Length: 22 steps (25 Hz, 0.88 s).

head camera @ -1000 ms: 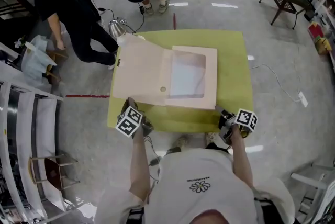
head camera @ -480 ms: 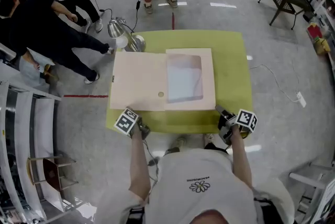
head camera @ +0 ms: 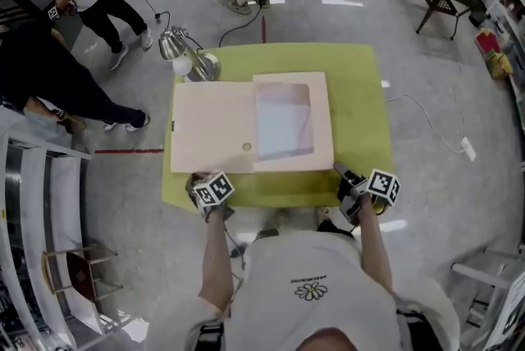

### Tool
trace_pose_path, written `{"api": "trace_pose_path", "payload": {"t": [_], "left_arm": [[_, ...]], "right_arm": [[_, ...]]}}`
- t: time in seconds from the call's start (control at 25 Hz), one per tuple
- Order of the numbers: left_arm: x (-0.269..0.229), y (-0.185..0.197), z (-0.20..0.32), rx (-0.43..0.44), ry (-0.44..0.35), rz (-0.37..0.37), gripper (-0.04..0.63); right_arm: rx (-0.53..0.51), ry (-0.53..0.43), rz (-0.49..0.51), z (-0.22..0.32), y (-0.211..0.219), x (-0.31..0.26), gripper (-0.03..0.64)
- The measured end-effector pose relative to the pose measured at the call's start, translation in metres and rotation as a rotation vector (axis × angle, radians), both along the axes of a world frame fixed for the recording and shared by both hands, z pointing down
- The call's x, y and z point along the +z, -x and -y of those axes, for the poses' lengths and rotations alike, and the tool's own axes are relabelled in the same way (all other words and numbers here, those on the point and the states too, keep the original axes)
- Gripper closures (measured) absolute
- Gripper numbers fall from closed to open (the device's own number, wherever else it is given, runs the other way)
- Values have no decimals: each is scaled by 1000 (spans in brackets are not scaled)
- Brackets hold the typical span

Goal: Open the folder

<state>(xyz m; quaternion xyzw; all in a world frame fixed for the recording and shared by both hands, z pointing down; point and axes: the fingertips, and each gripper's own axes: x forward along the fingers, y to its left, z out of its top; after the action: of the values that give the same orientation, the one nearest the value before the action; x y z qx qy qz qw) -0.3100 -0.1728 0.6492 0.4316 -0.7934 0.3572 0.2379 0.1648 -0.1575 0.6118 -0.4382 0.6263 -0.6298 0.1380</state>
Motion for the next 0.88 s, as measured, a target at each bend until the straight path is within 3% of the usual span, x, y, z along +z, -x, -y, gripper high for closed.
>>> {"api": "trace_pose_path", "payload": {"t": [0.24,0.44,0.56,0.88], "left_arm": [[-1,2,-3,7,7,-13,581],[-4,-4,-7,-29,-23,-103,581],[-23,-3,-8,-46,-95,-109,581],[-141,19,21,-14,-387,-4,581]], "right_arm": [[11,-7,17,-2,-1,1,480],[-10,-57,-60,-1,0,-8,512],[-26,-95,-120,5,3,-22,569],[-56,-375,-266,53,-2,-123,569]]}}
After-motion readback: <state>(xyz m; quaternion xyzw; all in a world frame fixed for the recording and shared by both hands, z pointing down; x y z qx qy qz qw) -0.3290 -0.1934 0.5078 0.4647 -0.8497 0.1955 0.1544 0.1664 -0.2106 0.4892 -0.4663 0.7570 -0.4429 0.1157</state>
